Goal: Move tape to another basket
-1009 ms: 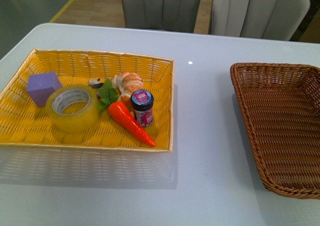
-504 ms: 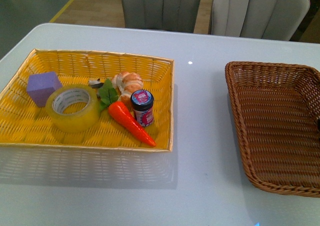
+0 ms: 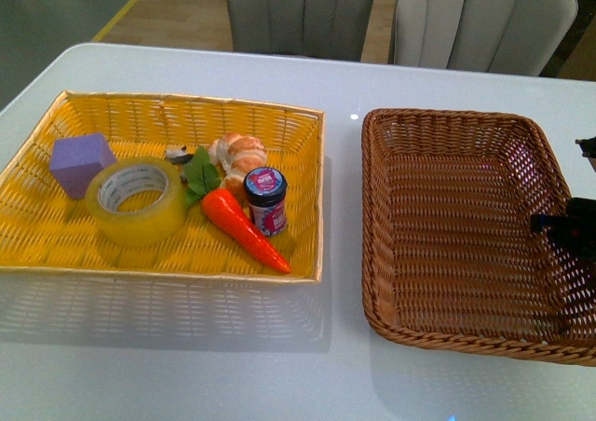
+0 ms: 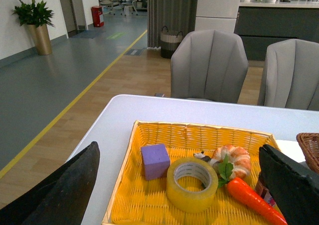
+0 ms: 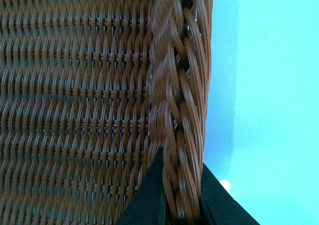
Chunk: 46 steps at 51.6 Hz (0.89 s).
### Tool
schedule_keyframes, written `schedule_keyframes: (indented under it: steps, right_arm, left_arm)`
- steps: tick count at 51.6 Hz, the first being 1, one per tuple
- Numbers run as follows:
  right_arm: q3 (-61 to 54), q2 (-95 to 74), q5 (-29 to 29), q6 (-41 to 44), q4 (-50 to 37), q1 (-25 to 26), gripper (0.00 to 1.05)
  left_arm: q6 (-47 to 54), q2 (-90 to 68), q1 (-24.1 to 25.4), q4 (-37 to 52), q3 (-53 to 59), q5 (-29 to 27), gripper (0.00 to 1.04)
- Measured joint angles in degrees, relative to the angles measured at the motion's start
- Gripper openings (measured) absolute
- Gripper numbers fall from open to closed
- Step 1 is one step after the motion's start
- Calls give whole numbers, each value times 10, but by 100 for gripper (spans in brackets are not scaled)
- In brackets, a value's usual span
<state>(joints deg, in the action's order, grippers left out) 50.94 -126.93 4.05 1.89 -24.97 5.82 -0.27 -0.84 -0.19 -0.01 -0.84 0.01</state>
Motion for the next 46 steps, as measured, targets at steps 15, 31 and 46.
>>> schedule_keyframes:
  steps: [15,31,46]
  right_arm:
    - [-2,0,1,5,-2,-5,28]
    - [-23,64,46,28,6,34,74]
    - [-105,286,186,49,18,104,96]
  left_arm:
    - [0,0,0,0,0,0,96]
    - [0,0,0,0,0,0,96]
    - [0,0,0,0,0,0,96]
